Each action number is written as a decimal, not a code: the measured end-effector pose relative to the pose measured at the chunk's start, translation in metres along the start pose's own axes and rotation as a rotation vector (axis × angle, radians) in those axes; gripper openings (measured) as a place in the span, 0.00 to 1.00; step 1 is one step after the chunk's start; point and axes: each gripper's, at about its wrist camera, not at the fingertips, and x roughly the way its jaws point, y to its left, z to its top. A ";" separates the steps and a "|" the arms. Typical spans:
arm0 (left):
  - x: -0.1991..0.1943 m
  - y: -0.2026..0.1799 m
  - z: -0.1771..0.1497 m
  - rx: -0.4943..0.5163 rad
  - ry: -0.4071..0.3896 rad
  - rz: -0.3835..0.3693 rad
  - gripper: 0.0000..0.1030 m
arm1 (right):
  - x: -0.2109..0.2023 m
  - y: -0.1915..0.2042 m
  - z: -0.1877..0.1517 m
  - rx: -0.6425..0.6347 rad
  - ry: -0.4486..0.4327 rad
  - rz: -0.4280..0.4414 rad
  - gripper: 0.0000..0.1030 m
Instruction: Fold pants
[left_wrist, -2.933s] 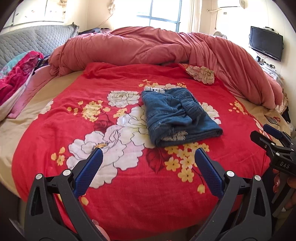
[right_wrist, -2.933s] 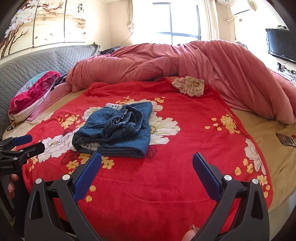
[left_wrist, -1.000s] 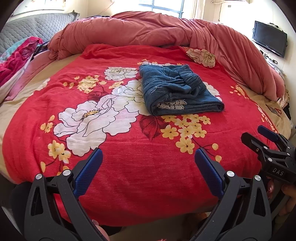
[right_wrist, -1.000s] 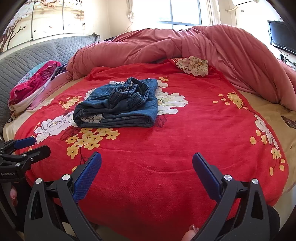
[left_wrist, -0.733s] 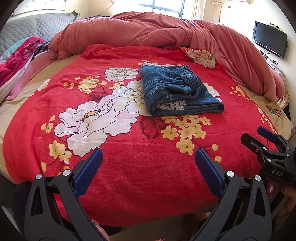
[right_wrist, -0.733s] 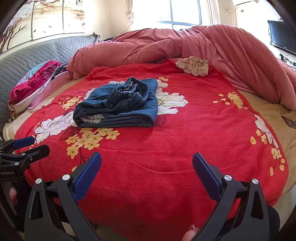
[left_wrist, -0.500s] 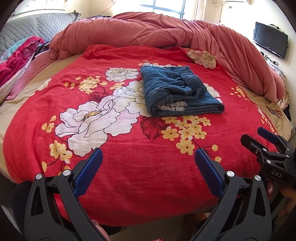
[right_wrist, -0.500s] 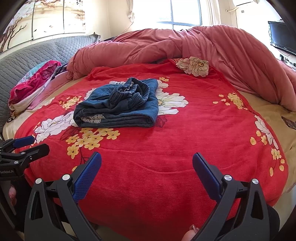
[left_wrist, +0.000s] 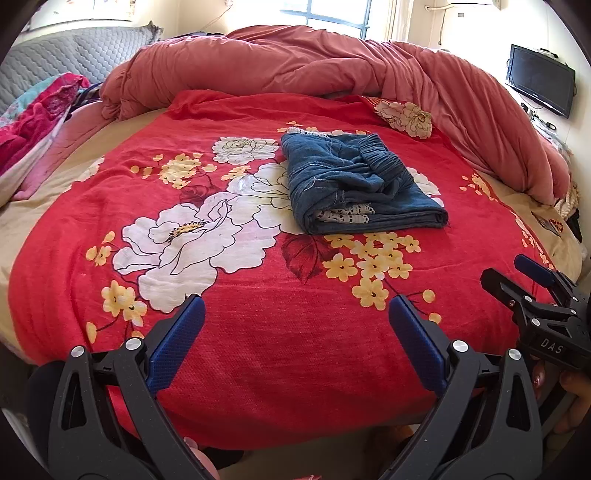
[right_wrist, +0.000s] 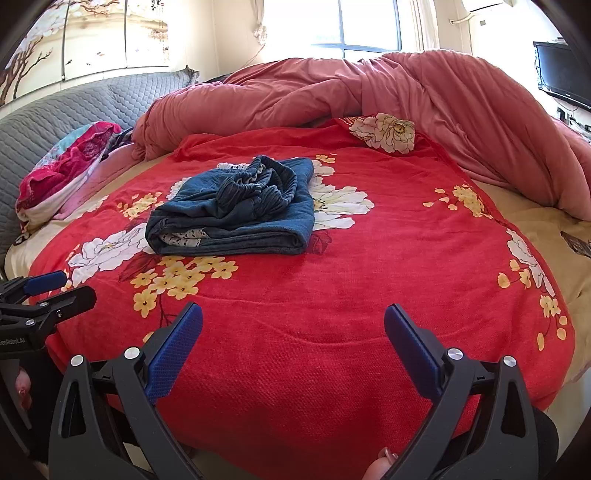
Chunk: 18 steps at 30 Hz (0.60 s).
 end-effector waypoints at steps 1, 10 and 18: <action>0.000 0.000 0.000 0.000 0.000 0.001 0.91 | 0.000 0.000 0.000 0.001 0.000 0.000 0.95; -0.001 -0.001 0.000 0.000 -0.005 -0.001 0.91 | 0.000 -0.001 0.000 0.001 -0.003 0.000 0.95; -0.001 -0.002 0.000 0.001 -0.004 0.002 0.91 | 0.000 -0.002 0.001 0.001 -0.002 0.000 0.95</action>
